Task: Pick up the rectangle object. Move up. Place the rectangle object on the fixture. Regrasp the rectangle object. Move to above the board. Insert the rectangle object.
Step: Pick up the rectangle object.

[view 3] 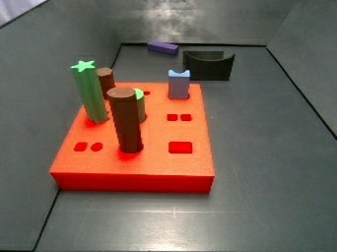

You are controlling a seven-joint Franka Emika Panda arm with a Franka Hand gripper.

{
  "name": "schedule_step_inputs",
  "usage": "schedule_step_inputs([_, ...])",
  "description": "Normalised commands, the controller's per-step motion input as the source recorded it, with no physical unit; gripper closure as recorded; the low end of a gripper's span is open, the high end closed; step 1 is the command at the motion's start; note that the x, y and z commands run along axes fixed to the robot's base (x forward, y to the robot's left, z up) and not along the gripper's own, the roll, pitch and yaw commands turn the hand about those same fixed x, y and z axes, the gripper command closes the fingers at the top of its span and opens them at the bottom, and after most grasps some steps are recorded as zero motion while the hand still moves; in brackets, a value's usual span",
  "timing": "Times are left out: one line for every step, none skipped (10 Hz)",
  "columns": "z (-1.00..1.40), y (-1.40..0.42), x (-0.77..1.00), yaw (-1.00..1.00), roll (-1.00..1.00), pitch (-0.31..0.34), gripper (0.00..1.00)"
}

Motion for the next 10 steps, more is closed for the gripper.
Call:
schedule_step_inputs([-0.34,0.15,-0.03,0.0,0.0,-0.073,0.0])
schedule_step_inputs([-0.45,0.31,0.31,0.59,0.07,-0.036,0.0])
schedule_step_inputs([-0.7,0.48,0.02,0.62,0.01,-0.123,0.0])
schedule_step_inputs([-0.75,0.58,0.0,0.57,0.0,-0.123,0.0])
schedule_step_inputs([-0.81,0.63,0.0,0.54,0.0,-0.131,0.0])
schedule_step_inputs([-0.81,0.77,0.0,0.4,-0.07,-0.183,0.0])
schedule_step_inputs([-0.67,0.82,0.0,0.11,-0.2,-0.124,0.0])
schedule_step_inputs([-0.6,0.78,0.0,0.01,-0.27,-0.116,0.0])
schedule_step_inputs([-0.49,0.74,0.0,0.0,-0.34,-0.101,0.0])
schedule_step_inputs([-0.47,0.57,0.08,0.11,-0.35,-0.073,0.0])
